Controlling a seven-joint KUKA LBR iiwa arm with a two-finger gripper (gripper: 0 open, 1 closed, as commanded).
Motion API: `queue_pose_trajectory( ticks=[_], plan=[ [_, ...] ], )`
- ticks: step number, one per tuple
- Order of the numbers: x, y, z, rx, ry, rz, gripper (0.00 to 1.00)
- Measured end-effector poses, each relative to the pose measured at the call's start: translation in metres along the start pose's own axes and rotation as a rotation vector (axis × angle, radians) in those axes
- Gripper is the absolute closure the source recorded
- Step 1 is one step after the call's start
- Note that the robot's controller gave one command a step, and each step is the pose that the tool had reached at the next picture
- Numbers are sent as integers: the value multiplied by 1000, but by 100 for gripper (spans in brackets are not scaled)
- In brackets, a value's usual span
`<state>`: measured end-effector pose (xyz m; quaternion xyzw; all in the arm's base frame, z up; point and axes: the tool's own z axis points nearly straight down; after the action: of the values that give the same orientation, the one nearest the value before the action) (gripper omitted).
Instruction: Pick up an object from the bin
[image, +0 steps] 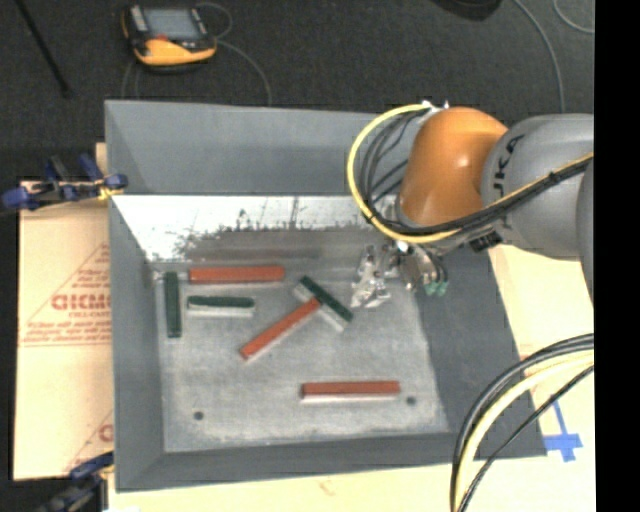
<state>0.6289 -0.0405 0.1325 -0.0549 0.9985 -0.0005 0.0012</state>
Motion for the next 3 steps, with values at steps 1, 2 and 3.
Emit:
queue_pose_trajectory(
  ticks=[1, 2, 3],
  plan=[
    [-6, 6, 45, 1, -4, -68, 0],
    [-7, 7, 49, 0, -2, -73, 100],
    [-7, 7, 49, 0, -2, -73, 100]
  ],
)
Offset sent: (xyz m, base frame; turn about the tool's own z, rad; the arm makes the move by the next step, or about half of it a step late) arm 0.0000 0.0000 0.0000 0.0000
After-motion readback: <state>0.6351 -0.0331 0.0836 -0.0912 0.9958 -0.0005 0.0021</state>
